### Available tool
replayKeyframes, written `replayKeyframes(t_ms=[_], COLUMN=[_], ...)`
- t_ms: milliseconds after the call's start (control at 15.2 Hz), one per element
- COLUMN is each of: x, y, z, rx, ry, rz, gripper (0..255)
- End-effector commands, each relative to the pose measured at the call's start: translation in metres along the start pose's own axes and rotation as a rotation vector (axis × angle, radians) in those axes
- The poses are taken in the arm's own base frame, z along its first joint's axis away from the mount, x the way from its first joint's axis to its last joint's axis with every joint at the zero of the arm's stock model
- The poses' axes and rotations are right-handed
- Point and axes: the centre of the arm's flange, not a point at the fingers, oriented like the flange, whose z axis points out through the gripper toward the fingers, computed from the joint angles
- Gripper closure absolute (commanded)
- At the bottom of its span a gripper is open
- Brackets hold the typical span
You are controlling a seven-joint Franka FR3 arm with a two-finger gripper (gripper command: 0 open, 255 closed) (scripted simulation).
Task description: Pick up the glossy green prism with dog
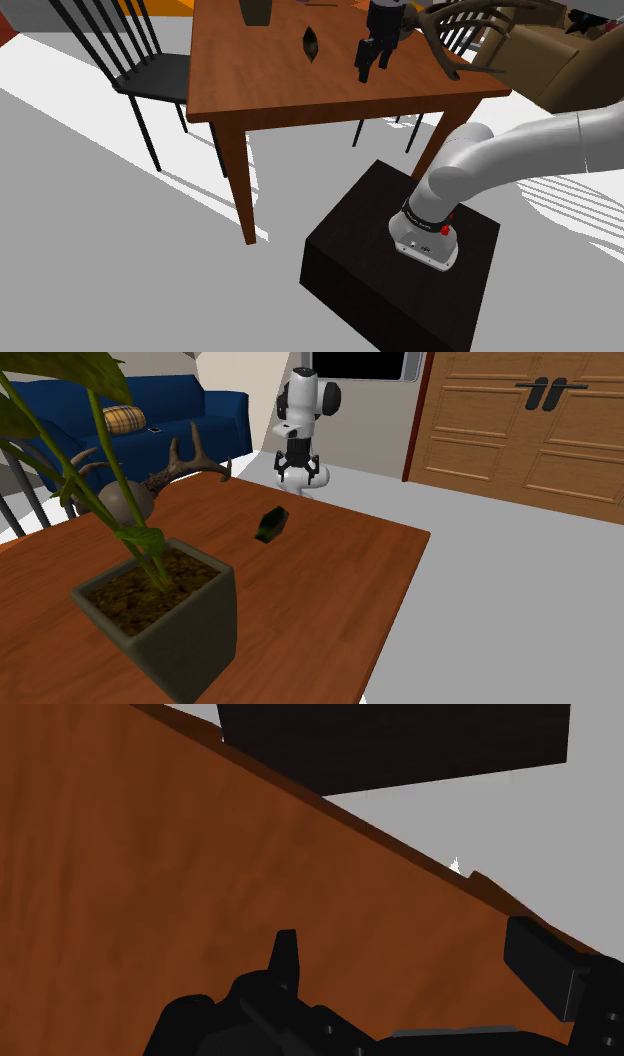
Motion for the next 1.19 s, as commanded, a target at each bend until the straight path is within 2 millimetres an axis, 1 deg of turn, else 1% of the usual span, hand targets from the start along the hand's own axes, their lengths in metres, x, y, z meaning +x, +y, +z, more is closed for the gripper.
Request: replayKeyframes(t_ms=[0, 528, 1122], x=[0.0, 0.101, 0.211], y=[0.0, 0.018, 0.053], z=[0.0, -0.016, -0.035], rx=[0.0, 0.068, 0.145], ry=[0.0, 0.014, 0.031], rz=[0.0, 0.118, 0.252], gripper=[0, 0, 0])
